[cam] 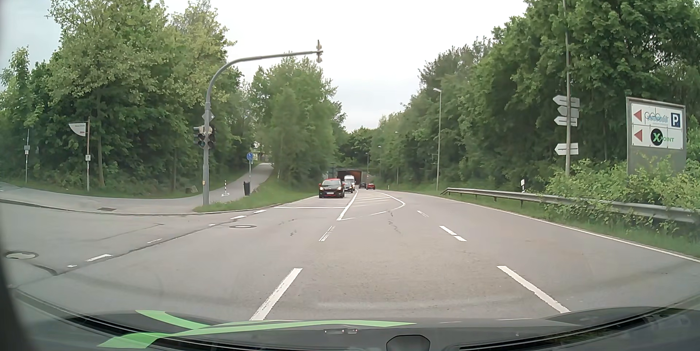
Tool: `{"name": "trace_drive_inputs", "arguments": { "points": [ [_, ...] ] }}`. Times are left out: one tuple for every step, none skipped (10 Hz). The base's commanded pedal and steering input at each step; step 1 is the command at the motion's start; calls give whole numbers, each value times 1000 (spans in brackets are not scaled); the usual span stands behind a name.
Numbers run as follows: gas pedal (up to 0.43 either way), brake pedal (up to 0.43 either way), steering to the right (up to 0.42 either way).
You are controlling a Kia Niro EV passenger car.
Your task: Follow the waypoints while adhering to traffic rules and regulations
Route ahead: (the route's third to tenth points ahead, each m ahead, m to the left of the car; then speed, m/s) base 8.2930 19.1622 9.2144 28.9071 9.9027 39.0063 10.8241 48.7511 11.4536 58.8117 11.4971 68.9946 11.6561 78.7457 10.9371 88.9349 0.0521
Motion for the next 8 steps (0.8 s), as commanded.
{"name": "trace_drive_inputs", "arguments": {
  "points": [
    [0, 244, -5],
    [0, 232, -5],
    [0, 226, -5],
    [0, 220, -5],
    [0, 220, -5],
    [0, 220, -5],
    [0, 220, -5],
    [0, 220, -6]
  ]
}}
